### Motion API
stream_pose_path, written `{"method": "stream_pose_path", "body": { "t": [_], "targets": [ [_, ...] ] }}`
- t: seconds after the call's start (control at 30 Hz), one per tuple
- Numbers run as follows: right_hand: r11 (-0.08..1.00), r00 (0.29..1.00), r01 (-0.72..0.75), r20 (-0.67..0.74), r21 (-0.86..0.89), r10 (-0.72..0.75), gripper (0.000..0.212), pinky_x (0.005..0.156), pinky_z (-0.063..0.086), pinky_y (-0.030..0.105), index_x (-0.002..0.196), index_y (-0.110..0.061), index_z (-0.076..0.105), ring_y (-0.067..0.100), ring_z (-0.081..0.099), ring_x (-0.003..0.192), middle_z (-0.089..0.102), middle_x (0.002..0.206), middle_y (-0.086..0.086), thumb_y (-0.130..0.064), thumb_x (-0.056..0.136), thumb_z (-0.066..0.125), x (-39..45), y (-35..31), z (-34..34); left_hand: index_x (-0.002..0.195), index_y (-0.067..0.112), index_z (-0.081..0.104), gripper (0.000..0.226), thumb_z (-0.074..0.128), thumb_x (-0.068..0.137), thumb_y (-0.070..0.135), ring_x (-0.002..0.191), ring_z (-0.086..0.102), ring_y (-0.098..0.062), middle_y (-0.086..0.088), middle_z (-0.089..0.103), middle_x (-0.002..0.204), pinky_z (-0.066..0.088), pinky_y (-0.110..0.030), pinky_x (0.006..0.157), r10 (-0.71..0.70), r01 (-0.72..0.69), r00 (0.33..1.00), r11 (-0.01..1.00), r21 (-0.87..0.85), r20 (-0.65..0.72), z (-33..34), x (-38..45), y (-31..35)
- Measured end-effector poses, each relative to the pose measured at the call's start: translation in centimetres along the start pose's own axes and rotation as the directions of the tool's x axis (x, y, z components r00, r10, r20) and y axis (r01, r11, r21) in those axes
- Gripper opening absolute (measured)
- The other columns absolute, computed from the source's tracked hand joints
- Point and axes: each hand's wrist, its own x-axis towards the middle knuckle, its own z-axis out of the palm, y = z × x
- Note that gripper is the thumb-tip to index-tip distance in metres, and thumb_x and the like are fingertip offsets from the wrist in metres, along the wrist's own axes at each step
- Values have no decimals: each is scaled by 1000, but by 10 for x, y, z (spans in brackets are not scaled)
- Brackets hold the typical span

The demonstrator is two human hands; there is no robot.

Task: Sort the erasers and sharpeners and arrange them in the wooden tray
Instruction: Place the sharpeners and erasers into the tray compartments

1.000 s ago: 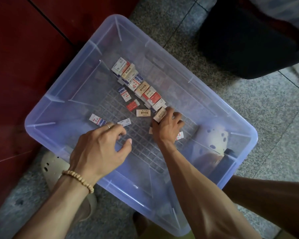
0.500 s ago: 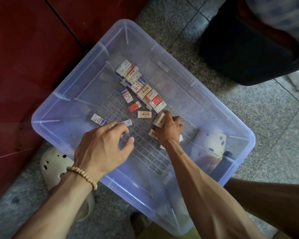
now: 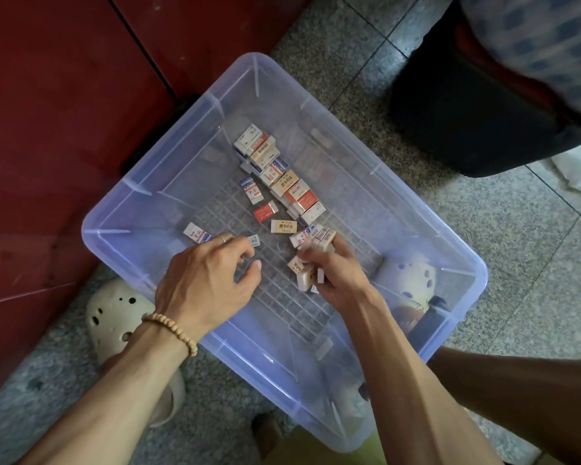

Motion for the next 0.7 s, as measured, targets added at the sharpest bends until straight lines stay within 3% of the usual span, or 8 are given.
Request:
{"method": "stream_pose_path", "body": {
  "t": [0.13, 0.2, 0.27, 0.4, 0.47, 0.53, 0.63, 0.7],
  "targets": [
    [994, 991, -38, 129, 98, 25, 53, 76, 46, 40, 129, -3, 53, 21, 63, 77, 68, 98, 14, 21, 81, 59, -26, -16, 22, 78, 26, 61, 27, 55, 83, 52, 63, 61, -12, 12, 60, 71, 54, -34, 57, 0, -2, 1000, 995, -104, -16, -8, -2, 7],
    [992, 990, -36, 137, 118, 19, 47, 75, 47, 37, 121, -4, 57, 23, 60, 80, 64, 102, 19, 21, 82, 58, -39, -28, 37, 81, 26, 64, 41, 53, 78, 66, 63, 60, -6, 13, 61, 70, 55, -32, 58, -12, 8, 1000, 983, -185, -17, -16, -6, 19],
    [994, 989, 1, 150, 113, -18, 41, 75, 48, 38, 111, -5, 60, 24, 59, 78, 65, 92, 16, 23, 81, 56, -53, -40, 53, 86, 26, 66, 48, 58, 71, 72, 63, 61, -3, 14, 62, 70, 54, -29, 61, -29, 25, 999, 968, -252, -13, -24, -10, 37],
    [992, 973, 42, 221, 119, -68, 32, 83, 52, 57, 95, -4, 58, 33, 61, 82, 63, 82, 14, 24, 81, 56, -83, -60, 78, 84, 23, 68, 16, 71, 74, 35, 64, 63, -5, 12, 65, 66, 52, -32, 66, -88, 31, 986, 930, -366, -140, -43, -14, 70],
    [991, 963, 23, 264, 134, -58, 33, 96, 43, 65, 95, -4, 57, 38, 58, 90, 61, 82, 16, 24, 78, 57, -97, -70, 84, 85, 21, 71, 8, 73, 78, 20, 65, 64, -6, 11, 67, 67, 52, -30, 67, -113, 32, 976, 919, -392, -186, -58, -18, 80],
    [985, 954, 1, 294, 170, -52, 34, 97, 45, 57, 93, -4, 57, 33, 61, 80, 61, 78, 15, 22, 70, 61, -112, -82, 88, 83, 23, 71, 11, 74, 78, 14, 64, 64, -6, 12, 68, 68, 52, -25, 65, -133, 31, 966, 910, -414, -221, -75, -25, 86],
    [974, 953, -30, 299, 224, -40, 23, 72, 55, 34, 88, -5, 56, 18, 63, 64, 62, 72, 12, 15, 77, 60, -136, -100, 92, 81, 32, 68, 22, 73, 79, 11, 65, 65, -3, 21, 68, 76, 52, -20, 61, -157, 2, 943, 884, -467, -293, -103, -36, 95],
    [974, 957, -47, 291, 223, -21, 17, 57, 53, 22, 86, -5, 57, 16, 63, 63, 66, 69, 10, 12, 87, 57, -152, -109, 92, 83, 30, 69, 22, 72, 81, 9, 66, 66, -4, 20, 68, 77, 53, -20, 59, -175, -7, 931, 870, -493, -321, -121, -44, 100]
  ]
}}
